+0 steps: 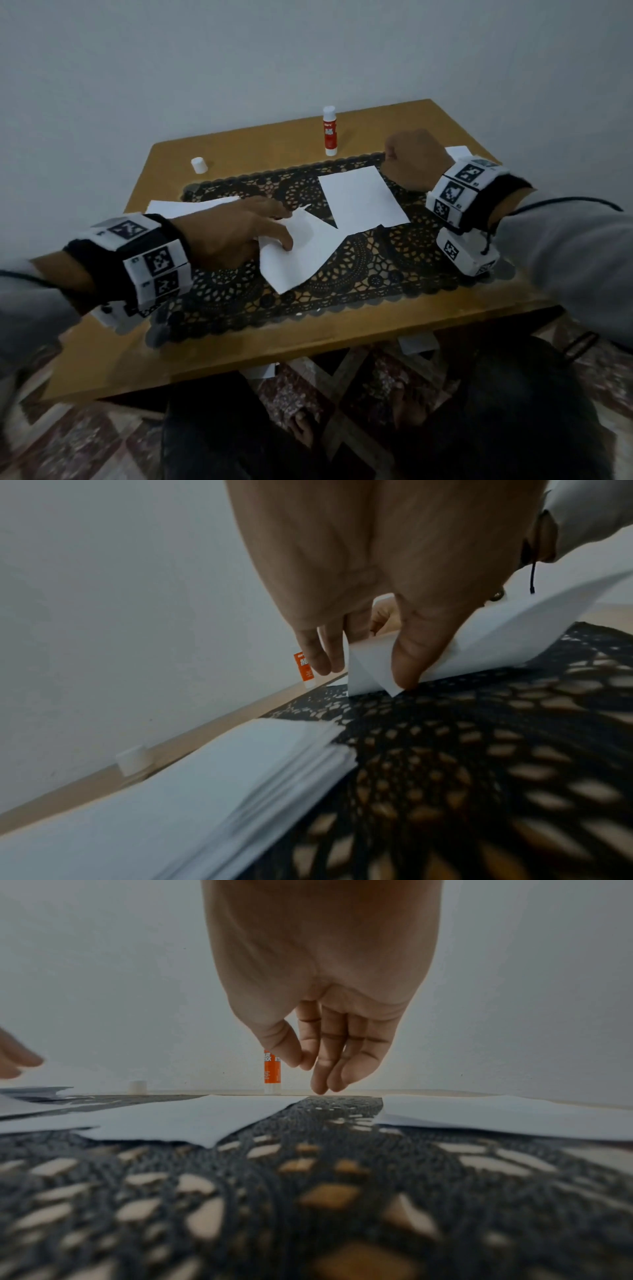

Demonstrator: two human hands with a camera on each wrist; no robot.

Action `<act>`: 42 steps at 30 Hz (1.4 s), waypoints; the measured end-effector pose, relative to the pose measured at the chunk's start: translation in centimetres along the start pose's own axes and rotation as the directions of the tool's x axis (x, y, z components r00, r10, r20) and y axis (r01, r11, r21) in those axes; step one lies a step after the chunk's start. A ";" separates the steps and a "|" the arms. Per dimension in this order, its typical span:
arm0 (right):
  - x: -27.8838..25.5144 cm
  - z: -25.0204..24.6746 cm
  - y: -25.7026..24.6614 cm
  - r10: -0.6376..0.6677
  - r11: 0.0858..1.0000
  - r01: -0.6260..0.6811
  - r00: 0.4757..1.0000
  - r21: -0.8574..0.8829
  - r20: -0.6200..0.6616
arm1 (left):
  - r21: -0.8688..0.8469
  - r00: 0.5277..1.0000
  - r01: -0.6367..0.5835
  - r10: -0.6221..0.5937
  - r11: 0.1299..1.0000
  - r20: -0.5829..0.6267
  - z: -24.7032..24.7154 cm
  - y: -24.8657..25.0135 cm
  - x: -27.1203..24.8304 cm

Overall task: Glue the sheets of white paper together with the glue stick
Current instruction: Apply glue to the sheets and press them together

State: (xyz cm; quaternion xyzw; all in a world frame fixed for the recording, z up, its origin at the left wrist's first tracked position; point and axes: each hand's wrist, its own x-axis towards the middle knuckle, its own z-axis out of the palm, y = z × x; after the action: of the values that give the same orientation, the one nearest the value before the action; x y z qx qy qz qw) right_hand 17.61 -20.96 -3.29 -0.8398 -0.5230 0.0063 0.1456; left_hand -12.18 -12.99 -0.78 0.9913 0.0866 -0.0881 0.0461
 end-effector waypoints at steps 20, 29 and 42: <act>8.7 1.3 -6.0 0.121 0.896 -0.187 0.975 0.402 0.185 | 0.026 0.970 0.220 -0.222 0.975 0.100 3.4 1.2 -0.7; 8.8 1.3 -6.9 0.031 0.949 -0.045 0.998 0.312 0.050 | 0.070 0.984 0.165 -0.169 0.984 0.063 3.6 1.7 -0.8; -3.0 -1.4 -14.5 -0.575 0.801 0.585 0.692 0.127 0.436 | 0.128 0.988 0.153 -0.152 0.980 -0.017 5.2 7.0 -5.2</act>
State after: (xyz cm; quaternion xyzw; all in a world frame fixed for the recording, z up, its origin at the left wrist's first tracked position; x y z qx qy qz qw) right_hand 3.77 -17.97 1.26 -0.6076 -0.7799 0.1502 0.0047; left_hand -16.78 -21.27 -4.38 0.9829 0.1566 -0.0931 -0.0254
